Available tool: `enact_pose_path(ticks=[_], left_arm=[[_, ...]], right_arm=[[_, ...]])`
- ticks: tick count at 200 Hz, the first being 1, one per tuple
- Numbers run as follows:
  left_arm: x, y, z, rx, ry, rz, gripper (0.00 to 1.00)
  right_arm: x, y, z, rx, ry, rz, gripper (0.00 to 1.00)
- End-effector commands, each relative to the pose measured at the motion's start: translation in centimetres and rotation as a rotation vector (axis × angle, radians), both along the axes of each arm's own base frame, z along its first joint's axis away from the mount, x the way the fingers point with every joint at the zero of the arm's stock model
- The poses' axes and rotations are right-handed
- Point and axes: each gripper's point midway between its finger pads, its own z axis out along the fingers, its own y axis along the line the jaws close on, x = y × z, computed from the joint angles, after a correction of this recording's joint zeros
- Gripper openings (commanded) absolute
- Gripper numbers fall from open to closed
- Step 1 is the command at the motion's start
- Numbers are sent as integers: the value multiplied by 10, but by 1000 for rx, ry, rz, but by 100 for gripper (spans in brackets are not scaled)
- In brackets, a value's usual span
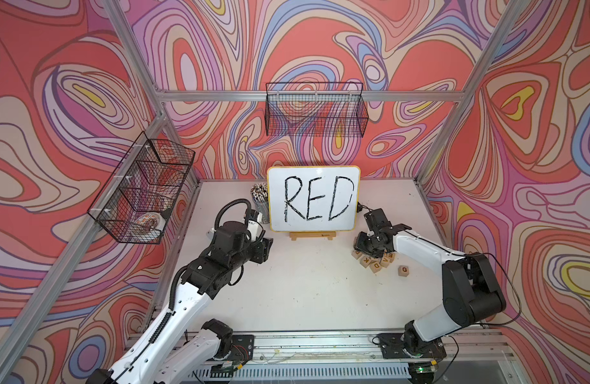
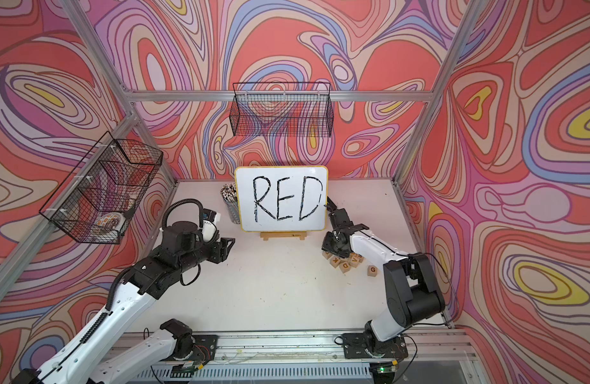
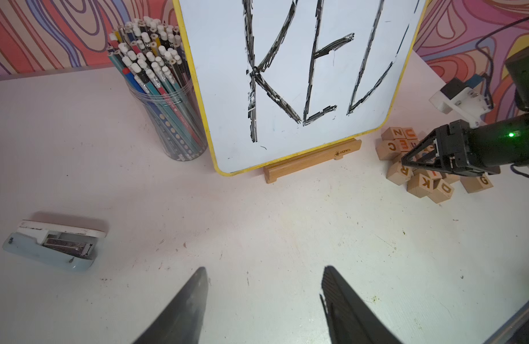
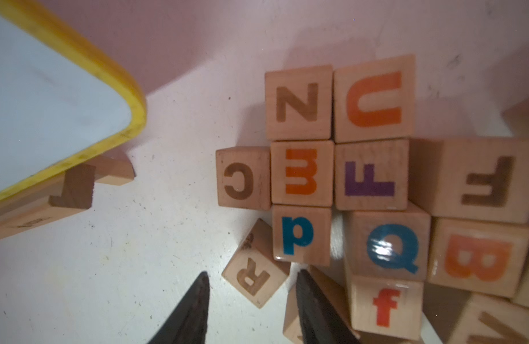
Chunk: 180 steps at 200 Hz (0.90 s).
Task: Assemble the uppercase word "red" with letter blocks
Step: Move the letter block to the center of the board.
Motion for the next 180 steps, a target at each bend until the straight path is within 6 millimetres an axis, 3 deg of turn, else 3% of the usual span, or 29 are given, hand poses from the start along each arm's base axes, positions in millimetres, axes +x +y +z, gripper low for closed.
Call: enact_pose_path(ticks=[1,115,180], left_arm=[[-3,0,-2,9,1,-9,64],[-5,3,3,5,-18,-4,64],[-5,2,3,3,-15,-7,64]], right_arm=[[1,-3,-3,-16,10,-30,52],[9,0,-18,-20,34,-60,53],[-2,0,-5,-77,32,-43,51]])
